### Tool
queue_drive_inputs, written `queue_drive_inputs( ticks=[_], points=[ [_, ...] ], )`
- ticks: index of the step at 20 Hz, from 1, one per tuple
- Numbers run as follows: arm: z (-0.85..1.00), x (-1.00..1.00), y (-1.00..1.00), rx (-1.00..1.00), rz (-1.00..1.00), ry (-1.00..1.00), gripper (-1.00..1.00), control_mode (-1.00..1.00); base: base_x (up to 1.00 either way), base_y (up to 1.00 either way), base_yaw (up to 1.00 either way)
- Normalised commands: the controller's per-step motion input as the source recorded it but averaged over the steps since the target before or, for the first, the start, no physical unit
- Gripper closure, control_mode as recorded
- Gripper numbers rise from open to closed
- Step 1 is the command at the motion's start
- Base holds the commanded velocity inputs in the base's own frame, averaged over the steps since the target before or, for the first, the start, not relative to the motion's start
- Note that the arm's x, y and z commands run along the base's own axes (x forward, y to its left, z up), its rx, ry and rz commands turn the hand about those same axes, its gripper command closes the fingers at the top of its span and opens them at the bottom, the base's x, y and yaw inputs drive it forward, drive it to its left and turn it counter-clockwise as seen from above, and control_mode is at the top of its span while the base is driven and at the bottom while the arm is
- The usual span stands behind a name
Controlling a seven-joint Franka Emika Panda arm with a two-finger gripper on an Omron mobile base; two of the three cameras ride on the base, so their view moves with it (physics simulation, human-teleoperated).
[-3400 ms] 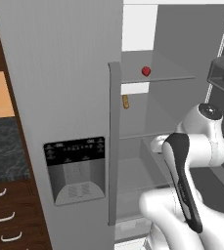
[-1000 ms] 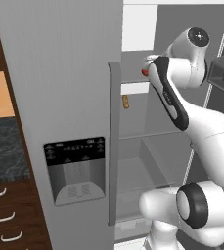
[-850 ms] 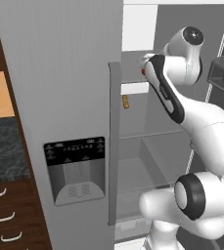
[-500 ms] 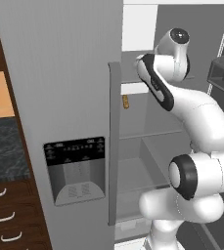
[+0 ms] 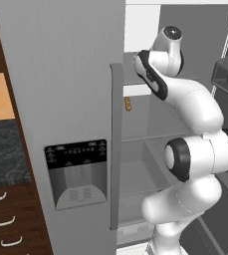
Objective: Take the strawberry from the fridge and place it on top of the pancake, located on the dining counter.
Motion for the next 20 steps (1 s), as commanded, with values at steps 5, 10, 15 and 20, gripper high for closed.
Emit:
queue_drive_inputs(
  ticks=[5,10,15,20],
  points=[
    [-0.24,0.00,0.01,0.00,0.00,0.10,-1.00,-1.00,0.00,0.00,0.00],
    [-0.37,0.04,0.00,-0.01,0.00,0.05,-1.00,-1.00,0.00,0.00,0.00],
    [-0.06,0.02,0.00,0.00,0.00,0.00,-1.00,-1.00,0.00,0.00,0.00],
    [-0.05,0.00,0.00,0.00,0.00,0.00,1.00,-1.00,0.00,0.00,0.00]
  ],
)
